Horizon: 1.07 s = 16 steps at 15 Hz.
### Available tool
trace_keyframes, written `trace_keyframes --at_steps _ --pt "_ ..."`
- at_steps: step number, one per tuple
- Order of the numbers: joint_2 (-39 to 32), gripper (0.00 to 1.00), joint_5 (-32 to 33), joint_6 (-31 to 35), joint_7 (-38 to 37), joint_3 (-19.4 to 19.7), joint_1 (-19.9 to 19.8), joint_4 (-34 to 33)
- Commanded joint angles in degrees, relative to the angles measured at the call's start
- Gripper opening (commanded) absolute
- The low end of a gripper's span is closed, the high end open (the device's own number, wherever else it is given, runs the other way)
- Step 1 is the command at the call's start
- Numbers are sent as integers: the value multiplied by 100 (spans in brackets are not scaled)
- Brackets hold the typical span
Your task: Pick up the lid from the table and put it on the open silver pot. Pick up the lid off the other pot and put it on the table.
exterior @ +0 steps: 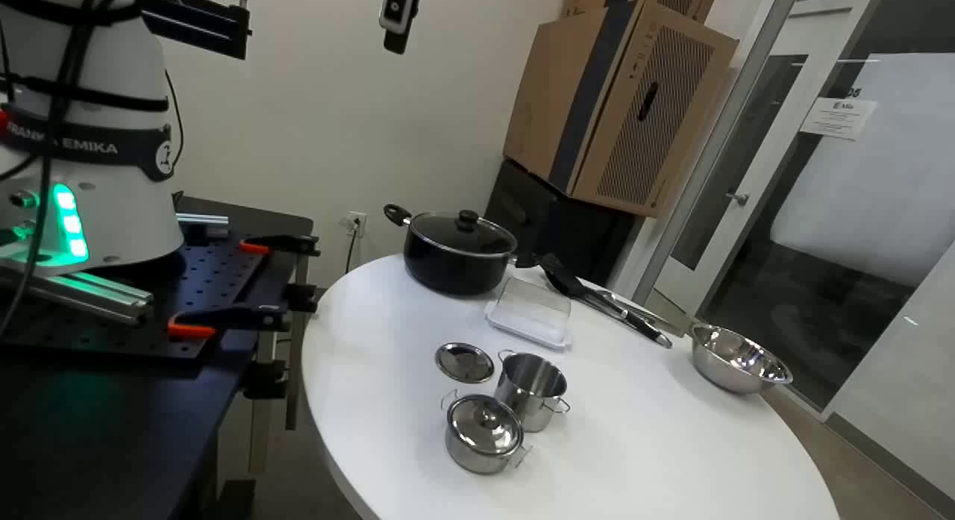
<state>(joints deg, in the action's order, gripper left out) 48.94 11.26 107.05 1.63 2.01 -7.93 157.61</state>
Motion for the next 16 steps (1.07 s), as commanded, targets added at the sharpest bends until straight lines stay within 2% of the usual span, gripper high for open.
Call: trace_keyframes --at_steps 1,5,9,13,15,16 --pt "-1 100 41 -22 -43 56 69 -12" --pt "-710 100 -98 1043 -512 -130 172 -162" --pt "-1960 100 -243 2128 -1459 -471 118 -615" --pt "-3227 100 -249 2359 -2481 -802 75 -1335" --pt "-3758 100 -194 2159 -2783 -814 107 -1713" --pt "-3819 100 -249 1924 -2688 -740 175 -1800"
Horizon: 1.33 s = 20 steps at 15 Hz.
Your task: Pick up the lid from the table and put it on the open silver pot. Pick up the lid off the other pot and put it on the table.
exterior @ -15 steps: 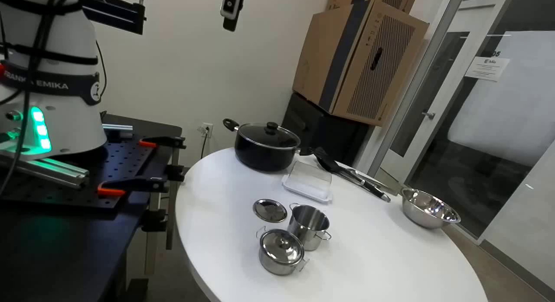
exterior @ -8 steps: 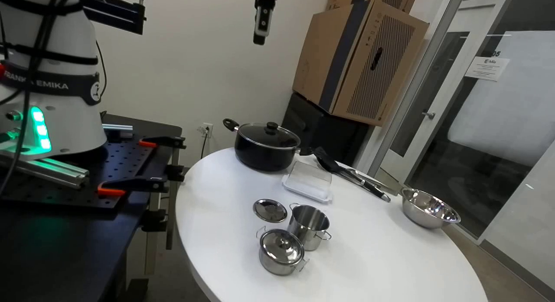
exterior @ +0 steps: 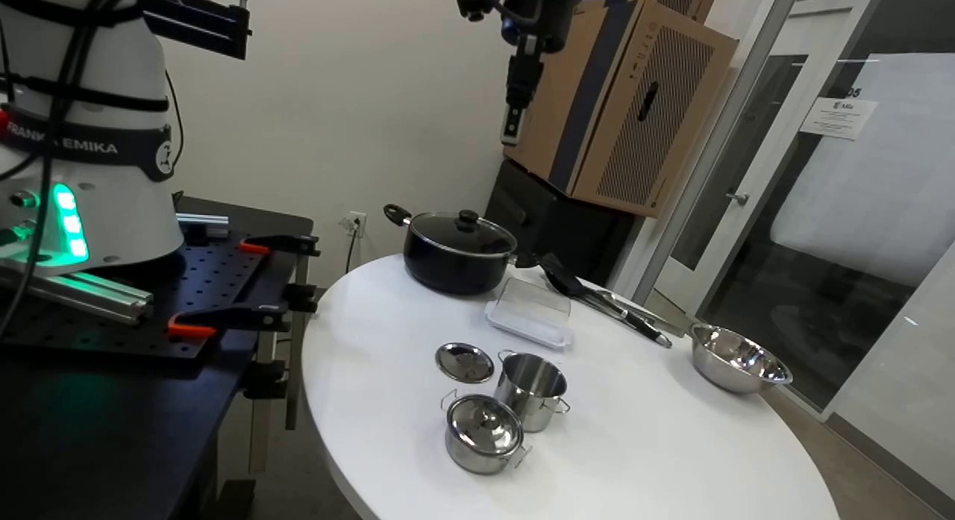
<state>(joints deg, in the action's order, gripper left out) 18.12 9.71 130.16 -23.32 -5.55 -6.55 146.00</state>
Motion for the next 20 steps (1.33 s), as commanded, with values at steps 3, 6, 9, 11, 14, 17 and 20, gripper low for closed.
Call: trace_keyframes --at_steps 3,6,9,11,14,17,20 --pt "-636 100 -43 -436 -30 142 143 -467" --pt "-687 100 -48 -496 -4 176 162 -513" --pt "-750 100 -56 -405 -45 166 181 -454" --pt "-918 100 -35 -129 -238 149 182 -317" --pt "-1301 100 -62 343 -443 182 177 -129" --pt "-1758 100 -12 768 -539 254 195 -62" --pt "-2234 100 351 1343 -726 361 258 -32"
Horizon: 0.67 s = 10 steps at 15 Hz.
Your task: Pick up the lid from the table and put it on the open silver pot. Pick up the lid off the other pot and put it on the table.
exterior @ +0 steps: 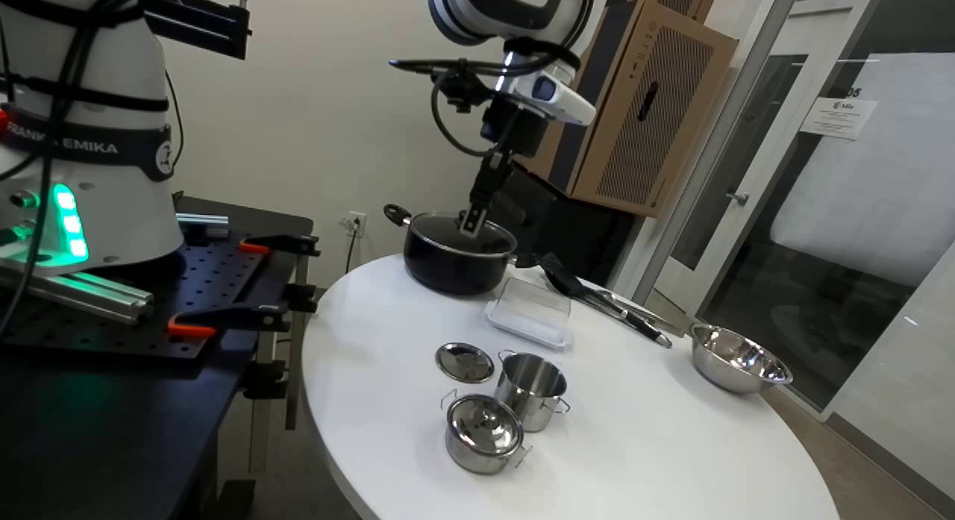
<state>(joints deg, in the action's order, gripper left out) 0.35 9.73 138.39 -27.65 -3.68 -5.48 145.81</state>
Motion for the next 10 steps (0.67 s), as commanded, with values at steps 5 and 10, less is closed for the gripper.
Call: trace_keyframes --at_steps 5,10 --pt "-1402 100 1470 981 -996 611 539 -268" --pt "-1615 100 1431 836 -990 875 854 -352"
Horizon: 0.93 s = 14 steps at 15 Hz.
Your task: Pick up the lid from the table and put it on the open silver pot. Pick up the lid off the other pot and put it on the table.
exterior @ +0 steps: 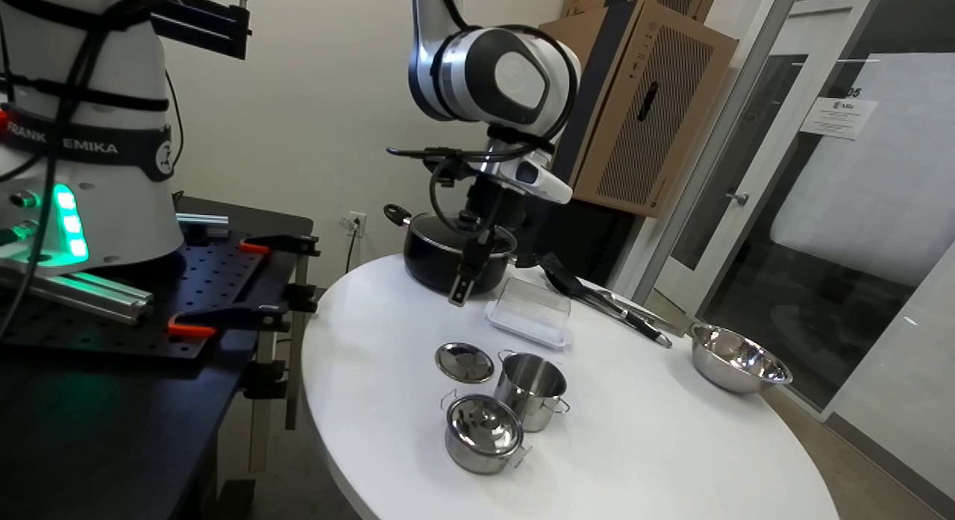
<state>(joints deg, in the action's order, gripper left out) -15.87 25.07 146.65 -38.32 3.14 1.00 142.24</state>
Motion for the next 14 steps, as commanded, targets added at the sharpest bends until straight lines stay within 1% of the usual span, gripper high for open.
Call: trace_keyframes --at_steps 1,5,9,14 --pt "-65 100 -102 9 67 211 236 -50" --pt "-111 100 -145 84 44 240 251 -68" --pt "-631 100 -394 417 122 249 272 -286" --pt "-1254 100 -765 1468 443 332 329 -422"
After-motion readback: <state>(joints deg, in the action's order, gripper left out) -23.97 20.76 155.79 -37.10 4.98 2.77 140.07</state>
